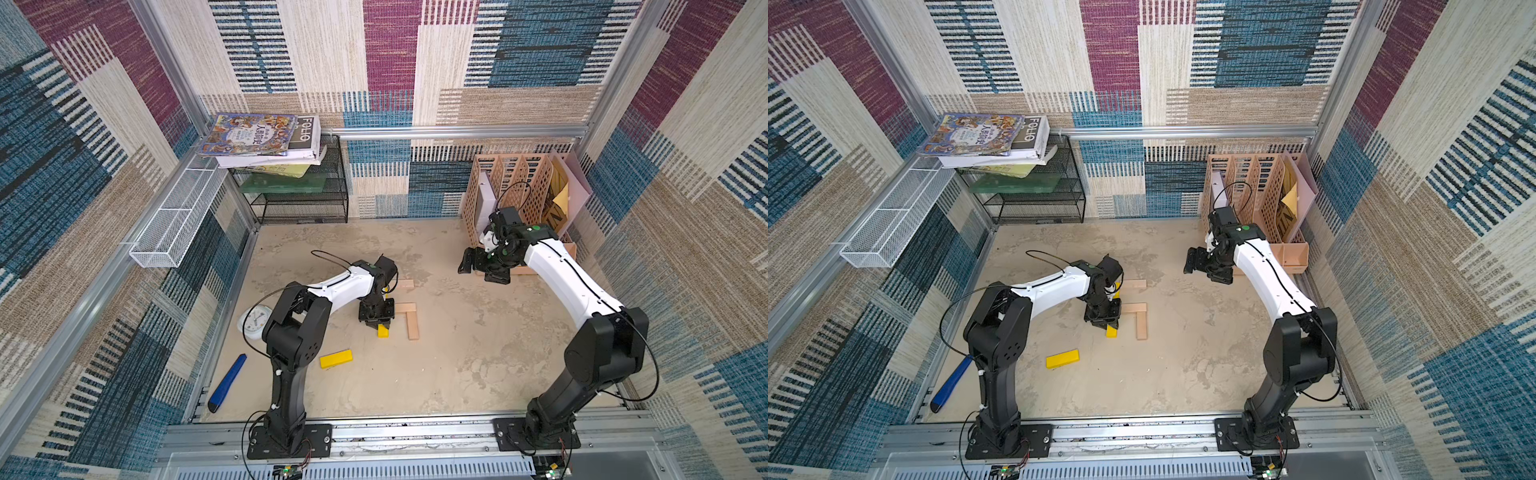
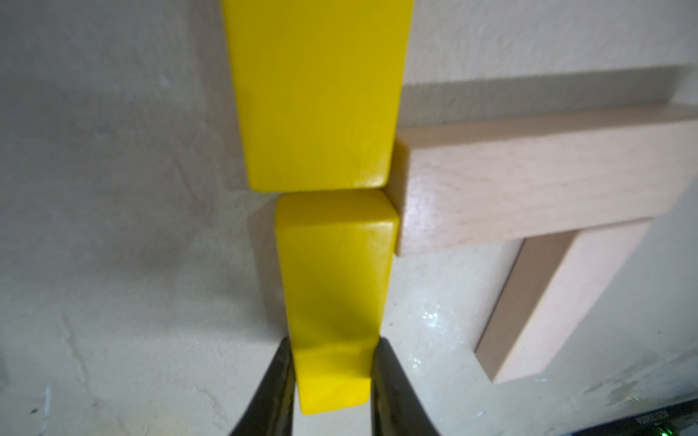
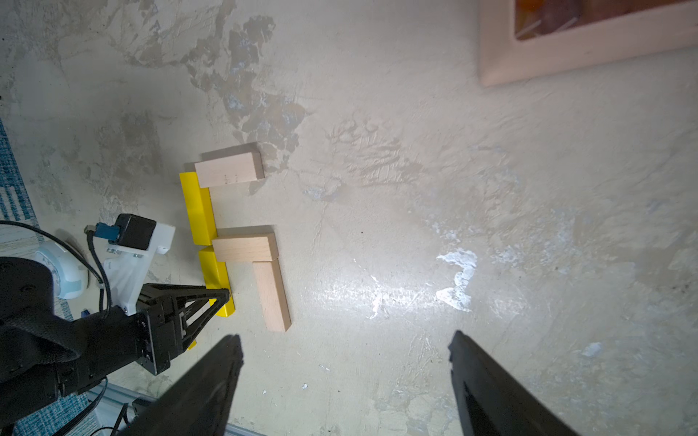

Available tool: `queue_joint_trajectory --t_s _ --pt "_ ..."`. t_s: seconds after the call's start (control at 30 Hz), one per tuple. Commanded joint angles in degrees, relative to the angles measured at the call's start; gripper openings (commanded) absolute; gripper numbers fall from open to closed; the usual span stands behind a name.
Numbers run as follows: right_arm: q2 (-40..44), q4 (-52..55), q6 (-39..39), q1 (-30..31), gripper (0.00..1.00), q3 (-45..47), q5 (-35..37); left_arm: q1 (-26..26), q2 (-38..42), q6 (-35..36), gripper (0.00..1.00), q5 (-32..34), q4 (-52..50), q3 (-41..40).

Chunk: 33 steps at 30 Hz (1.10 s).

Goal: Assemble the number 6 with building blocks
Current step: Assemble the building block at the center of the board.

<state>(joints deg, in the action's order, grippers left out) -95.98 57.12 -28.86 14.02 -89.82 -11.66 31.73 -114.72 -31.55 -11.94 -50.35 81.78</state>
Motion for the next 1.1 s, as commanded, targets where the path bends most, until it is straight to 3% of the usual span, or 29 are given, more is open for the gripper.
queue_joint_trajectory --t_s 0.0,0.23,0.4,1.07 --pt "0.7 -0.4 -0.1 0.3 0.91 -0.4 -0.7 0.0 0.4 -0.1 0.14 2.0 -0.3 0.1" --pt "0.8 -0.6 -0.2 0.7 0.92 -1.0 -0.7 0.0 1.5 0.3 0.26 2.3 -0.3 0.2" --pt "1.2 -1.0 -0.4 1.0 0.93 -0.6 -0.7 0.0 2.4 0.7 0.3 2.0 -0.3 0.6" --pt "1.9 -1.4 -0.5 1.4 0.94 0.3 -0.6 0.4 2.2 1.2 0.32 0.7 0.5 -1.4"
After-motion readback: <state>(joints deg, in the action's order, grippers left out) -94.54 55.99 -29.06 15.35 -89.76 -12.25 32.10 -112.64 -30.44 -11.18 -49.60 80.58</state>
